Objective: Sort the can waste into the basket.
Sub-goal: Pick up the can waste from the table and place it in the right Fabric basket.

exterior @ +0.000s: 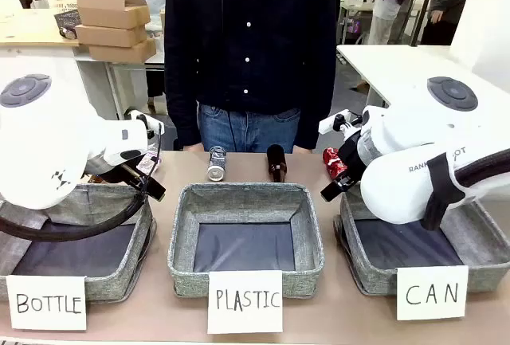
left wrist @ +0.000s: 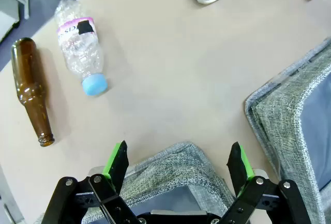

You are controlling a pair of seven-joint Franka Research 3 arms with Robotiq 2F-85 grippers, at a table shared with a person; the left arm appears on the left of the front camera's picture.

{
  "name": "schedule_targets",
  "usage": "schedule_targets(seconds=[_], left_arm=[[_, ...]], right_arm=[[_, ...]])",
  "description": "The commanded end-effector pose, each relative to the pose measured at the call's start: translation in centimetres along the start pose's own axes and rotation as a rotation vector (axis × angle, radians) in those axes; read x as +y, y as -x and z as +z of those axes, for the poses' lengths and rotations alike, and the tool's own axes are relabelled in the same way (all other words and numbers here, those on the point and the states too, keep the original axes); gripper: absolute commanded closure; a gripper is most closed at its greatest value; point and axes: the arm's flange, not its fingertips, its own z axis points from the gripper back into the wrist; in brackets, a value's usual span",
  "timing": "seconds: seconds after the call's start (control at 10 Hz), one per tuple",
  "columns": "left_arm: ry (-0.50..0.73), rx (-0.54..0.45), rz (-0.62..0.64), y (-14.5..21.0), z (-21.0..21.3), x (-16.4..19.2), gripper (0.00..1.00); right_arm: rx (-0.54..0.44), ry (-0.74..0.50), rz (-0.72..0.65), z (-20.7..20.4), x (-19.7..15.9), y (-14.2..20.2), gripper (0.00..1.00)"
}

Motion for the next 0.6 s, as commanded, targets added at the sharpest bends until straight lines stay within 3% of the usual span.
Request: schedule_targets(seconds=[0.0, 0.5], left_arm=[[0.0, 0.0, 0.0, 0.0, 0.01, 0.0, 0.0], [0.0, 0.0, 0.0, 0.0, 0.01, 0.0, 0.0]], right_arm=[[0.0, 0.0, 0.0, 0.0, 0.0, 0.0, 0.0], [0.0, 0.0, 0.0, 0.0, 0.0, 0.0, 0.0]])
